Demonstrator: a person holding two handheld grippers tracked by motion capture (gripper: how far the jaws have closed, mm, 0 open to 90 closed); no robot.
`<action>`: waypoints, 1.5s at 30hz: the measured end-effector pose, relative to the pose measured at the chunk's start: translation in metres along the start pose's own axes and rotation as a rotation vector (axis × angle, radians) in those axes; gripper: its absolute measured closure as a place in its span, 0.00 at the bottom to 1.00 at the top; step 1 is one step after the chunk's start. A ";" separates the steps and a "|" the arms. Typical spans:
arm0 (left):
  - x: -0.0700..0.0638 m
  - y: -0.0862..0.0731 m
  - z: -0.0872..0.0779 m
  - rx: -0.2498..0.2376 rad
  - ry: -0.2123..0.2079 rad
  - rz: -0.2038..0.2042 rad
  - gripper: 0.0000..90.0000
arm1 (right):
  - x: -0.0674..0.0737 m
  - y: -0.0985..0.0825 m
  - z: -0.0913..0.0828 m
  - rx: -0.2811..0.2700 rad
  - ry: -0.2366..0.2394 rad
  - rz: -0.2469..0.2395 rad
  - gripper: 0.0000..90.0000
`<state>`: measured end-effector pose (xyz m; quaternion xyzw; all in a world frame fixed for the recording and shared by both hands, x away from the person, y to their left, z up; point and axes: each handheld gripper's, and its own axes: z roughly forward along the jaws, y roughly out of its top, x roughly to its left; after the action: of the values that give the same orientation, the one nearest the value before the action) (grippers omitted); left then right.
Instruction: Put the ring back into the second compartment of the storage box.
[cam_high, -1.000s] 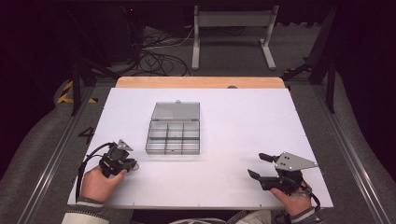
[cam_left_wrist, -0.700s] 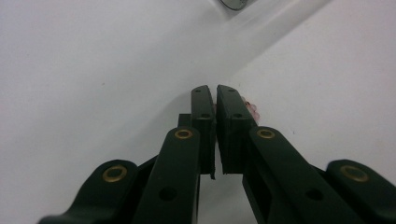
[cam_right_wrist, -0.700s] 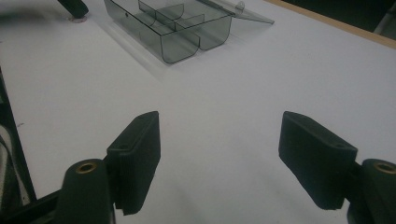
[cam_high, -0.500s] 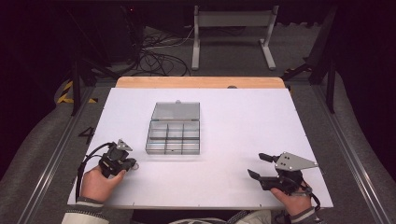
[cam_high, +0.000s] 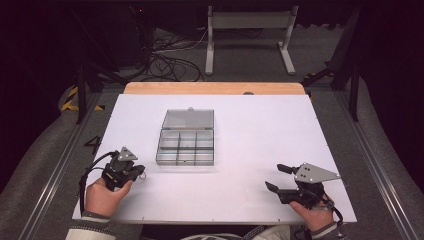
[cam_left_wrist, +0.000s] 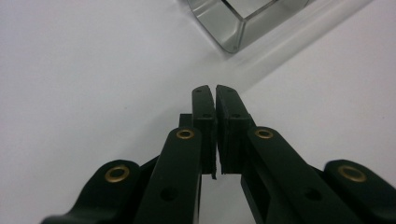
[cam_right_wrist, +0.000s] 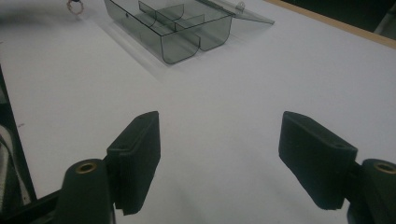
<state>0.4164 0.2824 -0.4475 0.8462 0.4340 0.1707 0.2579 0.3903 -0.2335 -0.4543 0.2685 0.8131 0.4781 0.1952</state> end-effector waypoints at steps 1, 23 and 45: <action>-0.001 0.000 -0.002 -0.010 -0.001 -0.005 0.97 | 0.000 0.000 0.000 0.000 0.000 0.000 0.33; -0.006 0.003 -0.036 -0.264 0.078 -0.001 0.97 | 0.000 0.000 0.000 0.001 -0.001 -0.002 0.33; -0.007 0.011 -0.044 -0.375 0.082 -0.020 0.97 | 0.001 0.000 -0.001 -0.001 0.001 -0.002 0.33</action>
<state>0.3969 0.2842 -0.4059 0.7711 0.4133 0.2805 0.3949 0.3895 -0.2335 -0.4537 0.2671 0.8133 0.4786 0.1954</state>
